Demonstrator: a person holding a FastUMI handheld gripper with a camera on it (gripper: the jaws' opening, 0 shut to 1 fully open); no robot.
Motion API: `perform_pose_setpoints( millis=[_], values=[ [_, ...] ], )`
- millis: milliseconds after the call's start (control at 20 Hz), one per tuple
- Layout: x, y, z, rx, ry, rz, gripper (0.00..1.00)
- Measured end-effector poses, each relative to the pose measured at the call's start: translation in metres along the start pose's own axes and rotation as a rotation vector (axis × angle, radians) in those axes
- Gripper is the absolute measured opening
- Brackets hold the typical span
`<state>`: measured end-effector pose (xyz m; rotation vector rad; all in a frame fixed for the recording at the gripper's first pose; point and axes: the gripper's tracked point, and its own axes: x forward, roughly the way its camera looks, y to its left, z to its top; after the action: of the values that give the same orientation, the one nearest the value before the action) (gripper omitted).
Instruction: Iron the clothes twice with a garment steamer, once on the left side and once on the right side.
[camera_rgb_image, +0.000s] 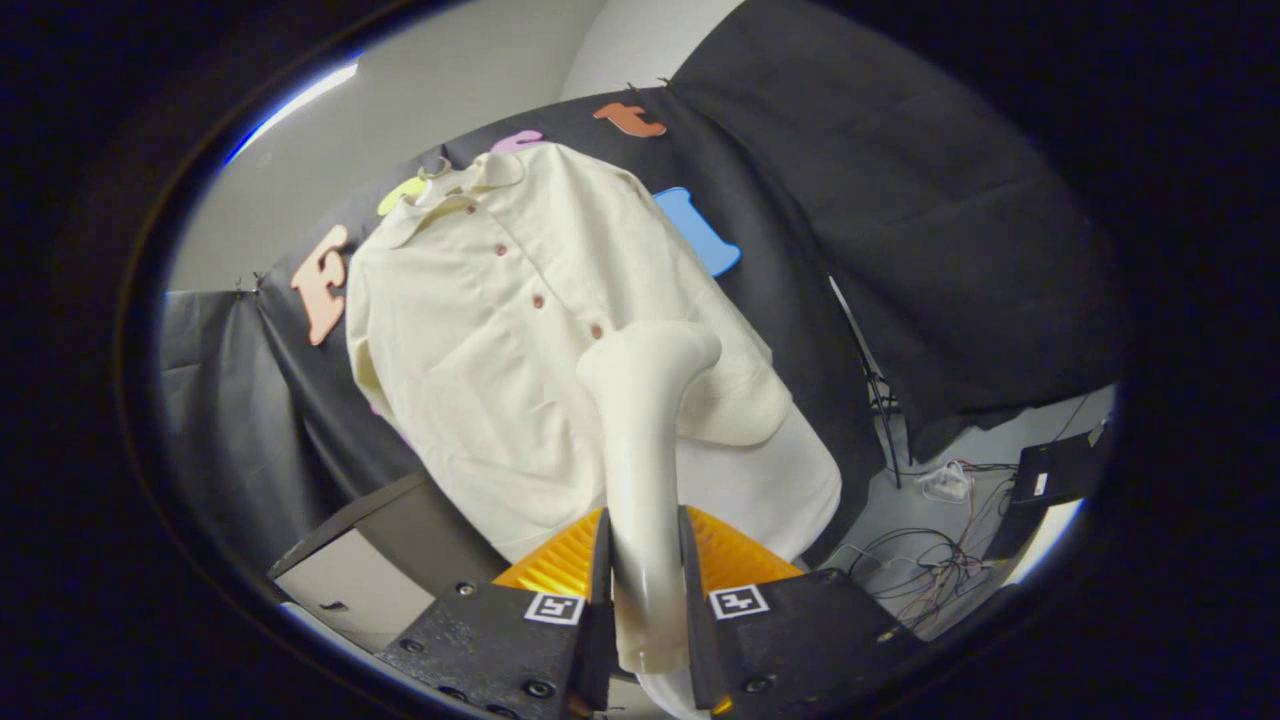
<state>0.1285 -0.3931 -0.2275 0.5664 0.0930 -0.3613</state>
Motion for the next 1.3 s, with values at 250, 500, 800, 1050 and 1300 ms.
perform_pose_setpoints(
  millis=[250, 500, 800, 1050, 1300],
  values=[
    [-0.045, 0.083, 0.002, -0.014, -0.044, 0.112, 0.31],
    [-0.085, 0.168, -0.014, -0.151, -0.060, 0.173, 0.31],
    [-0.138, 0.267, -0.024, -0.263, -0.114, 0.244, 0.31],
    [-0.183, 0.327, -0.027, -0.278, -0.121, 0.295, 0.31],
    [-0.236, 0.363, -0.053, -0.397, -0.098, 0.322, 0.31]
  ],
)
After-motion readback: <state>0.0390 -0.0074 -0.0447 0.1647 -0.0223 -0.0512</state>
